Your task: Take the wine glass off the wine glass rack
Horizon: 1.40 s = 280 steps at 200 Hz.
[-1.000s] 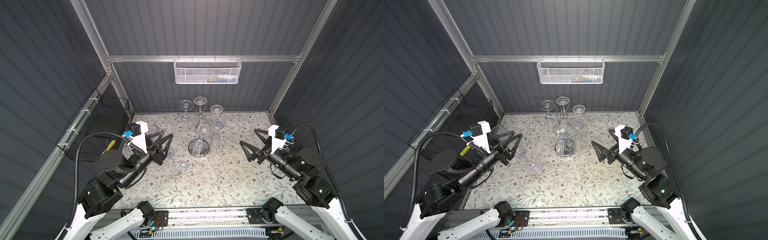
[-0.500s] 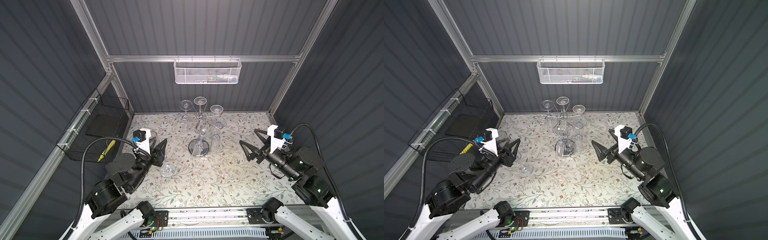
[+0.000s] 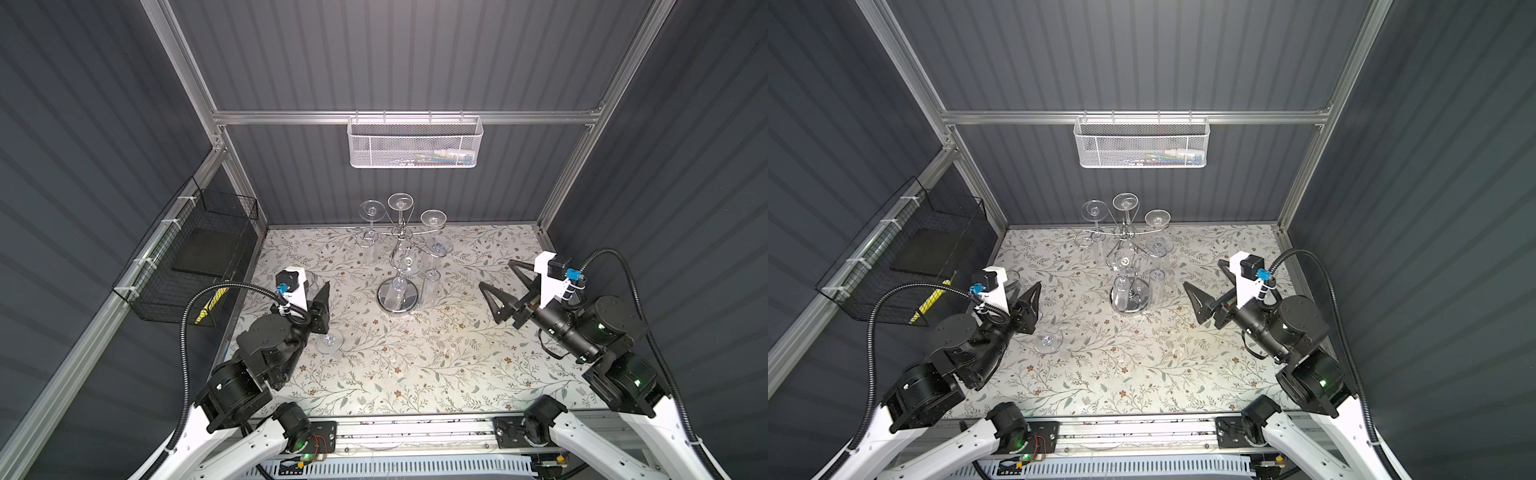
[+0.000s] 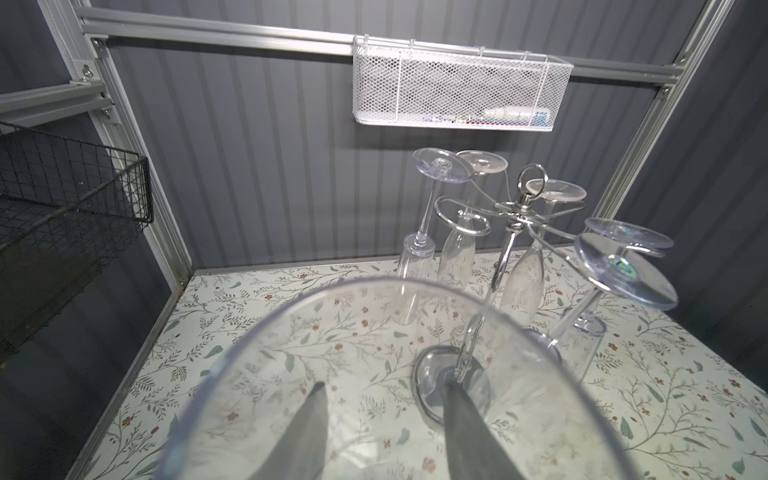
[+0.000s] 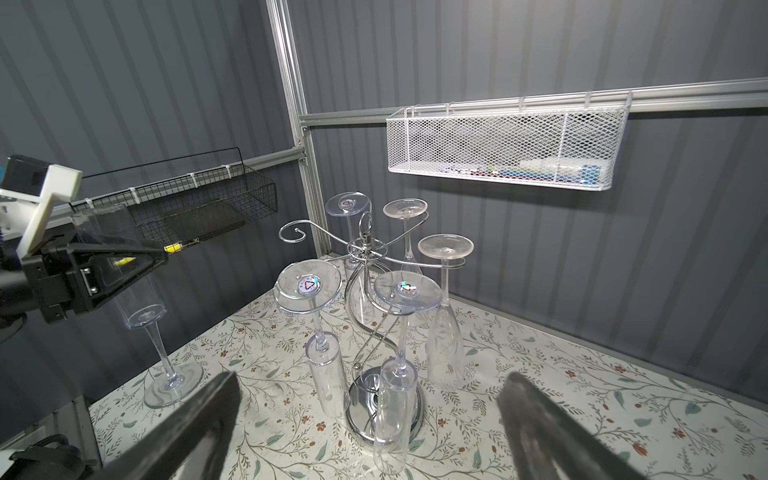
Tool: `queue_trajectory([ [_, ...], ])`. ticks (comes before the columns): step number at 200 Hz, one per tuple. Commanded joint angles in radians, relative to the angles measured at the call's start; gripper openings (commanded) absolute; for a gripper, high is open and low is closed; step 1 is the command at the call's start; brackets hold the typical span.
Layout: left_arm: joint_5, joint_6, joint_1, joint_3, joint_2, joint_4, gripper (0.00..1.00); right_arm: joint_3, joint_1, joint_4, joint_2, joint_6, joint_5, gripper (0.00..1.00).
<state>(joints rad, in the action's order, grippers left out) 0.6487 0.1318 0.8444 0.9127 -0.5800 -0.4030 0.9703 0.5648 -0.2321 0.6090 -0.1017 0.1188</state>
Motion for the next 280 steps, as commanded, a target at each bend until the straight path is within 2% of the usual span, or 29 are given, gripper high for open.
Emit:
queue_trajectory([
  [1, 0.071, -0.051, -0.003, -0.040, -0.004, 0.106, 0.34, -0.009, 0.004, 0.018, -0.012, -0.013, -0.011, 0.99],
  [67, 0.101, -0.118, -0.002, -0.102, -0.076, 0.251, 0.34, -0.013, 0.004, 0.009, -0.024, -0.018, -0.011, 0.99],
  [105, 0.078, -0.120, -0.031, -0.118, -0.124, 0.297, 0.34, -0.015, 0.004, 0.008, -0.025, -0.021, -0.007, 0.99],
  [126, 0.023, -0.111, -0.100, -0.129, -0.136, 0.312, 0.34, -0.013, 0.004, 0.005, -0.028, -0.022, -0.008, 0.99],
  [161, -0.203, -0.078, -0.311, -0.114, -0.222, 0.291, 0.33, -0.013, 0.004, -0.004, -0.037, -0.022, -0.014, 0.99],
  [181, -0.289, -0.086, -0.395, -0.103, -0.286, 0.320, 0.33, -0.017, 0.004, -0.008, -0.040, -0.019, -0.024, 0.99],
  [244, -0.479, -0.083, -0.564, -0.117, -0.468, 0.596, 0.33, -0.015, 0.005, -0.018, -0.039, -0.019, -0.044, 0.99],
  [280, -0.513, -0.099, -0.597, -0.098, -0.628, 0.774, 0.33, -0.018, 0.003, -0.011, -0.038, -0.003, -0.059, 0.99],
])
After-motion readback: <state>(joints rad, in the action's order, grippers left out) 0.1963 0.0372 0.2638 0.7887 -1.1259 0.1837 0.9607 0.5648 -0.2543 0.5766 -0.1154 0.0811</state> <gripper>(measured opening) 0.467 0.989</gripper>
